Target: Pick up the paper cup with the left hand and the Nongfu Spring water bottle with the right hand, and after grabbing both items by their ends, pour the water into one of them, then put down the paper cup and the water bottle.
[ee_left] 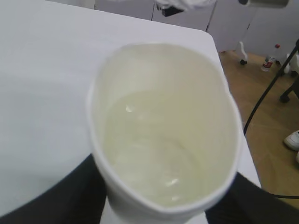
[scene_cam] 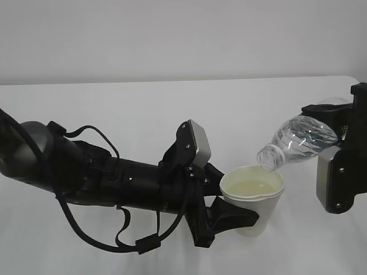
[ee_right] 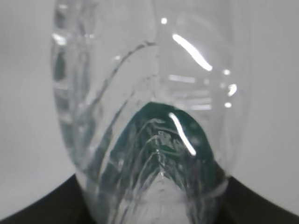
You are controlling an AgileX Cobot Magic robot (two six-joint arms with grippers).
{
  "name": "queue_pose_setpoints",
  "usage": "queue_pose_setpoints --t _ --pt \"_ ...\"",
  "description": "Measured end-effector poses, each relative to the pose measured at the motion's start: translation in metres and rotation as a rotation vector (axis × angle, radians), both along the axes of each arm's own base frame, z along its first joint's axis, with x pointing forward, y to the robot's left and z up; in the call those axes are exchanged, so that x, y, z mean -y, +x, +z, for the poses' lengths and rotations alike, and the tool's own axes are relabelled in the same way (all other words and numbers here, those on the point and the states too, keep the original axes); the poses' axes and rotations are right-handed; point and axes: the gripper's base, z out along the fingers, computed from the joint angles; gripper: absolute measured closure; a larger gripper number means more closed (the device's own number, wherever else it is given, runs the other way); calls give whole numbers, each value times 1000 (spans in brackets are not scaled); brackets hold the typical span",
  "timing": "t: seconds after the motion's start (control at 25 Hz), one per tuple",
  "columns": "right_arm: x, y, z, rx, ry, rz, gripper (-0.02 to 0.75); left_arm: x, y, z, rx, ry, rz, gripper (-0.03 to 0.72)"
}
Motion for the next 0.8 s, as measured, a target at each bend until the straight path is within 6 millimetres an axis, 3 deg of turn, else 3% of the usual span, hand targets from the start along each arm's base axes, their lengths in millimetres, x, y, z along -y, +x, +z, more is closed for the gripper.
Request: queue_pose_setpoints --t 0.8 --pt "0 0 0 -32 94 -27 374 0 1 -1 0 11 12 263"
